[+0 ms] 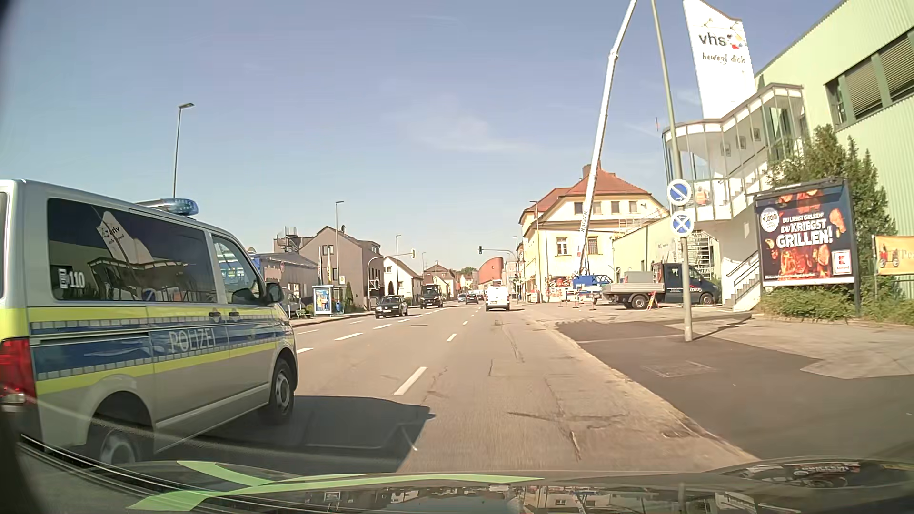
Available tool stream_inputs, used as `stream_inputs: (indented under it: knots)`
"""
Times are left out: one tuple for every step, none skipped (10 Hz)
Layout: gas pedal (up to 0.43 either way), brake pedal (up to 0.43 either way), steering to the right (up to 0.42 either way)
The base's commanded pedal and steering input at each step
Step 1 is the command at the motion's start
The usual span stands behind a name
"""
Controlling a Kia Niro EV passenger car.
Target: Follow the waypoints while adhering to traffic rules and regulations
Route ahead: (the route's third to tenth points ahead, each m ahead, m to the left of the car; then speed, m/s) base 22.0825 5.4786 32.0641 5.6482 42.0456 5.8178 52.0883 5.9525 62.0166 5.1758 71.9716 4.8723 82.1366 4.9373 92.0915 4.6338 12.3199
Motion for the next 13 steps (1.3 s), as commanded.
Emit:
stream_inputs:
  knots:
    - [0.098, 0.0, -0.005]
    - [0.098, 0.0, -0.006]
    - [0.098, 0.0, -0.005]
    - [0.087, 0.0, -0.004]
    - [0.087, 0.0, -0.001]
    - [0.087, 0.0, 0.0]
    - [0.087, 0.0, -0.001]
    - [0.087, 0.0, 0.0]
    - [0.087, 0.0, 0.0]
    - [0.067, 0.0, 0.0]
    - [0.059, 0.0, 0.0]
    - [0.059, 0.0, 0.0]
    - [0.059, 0.0, 0.0]
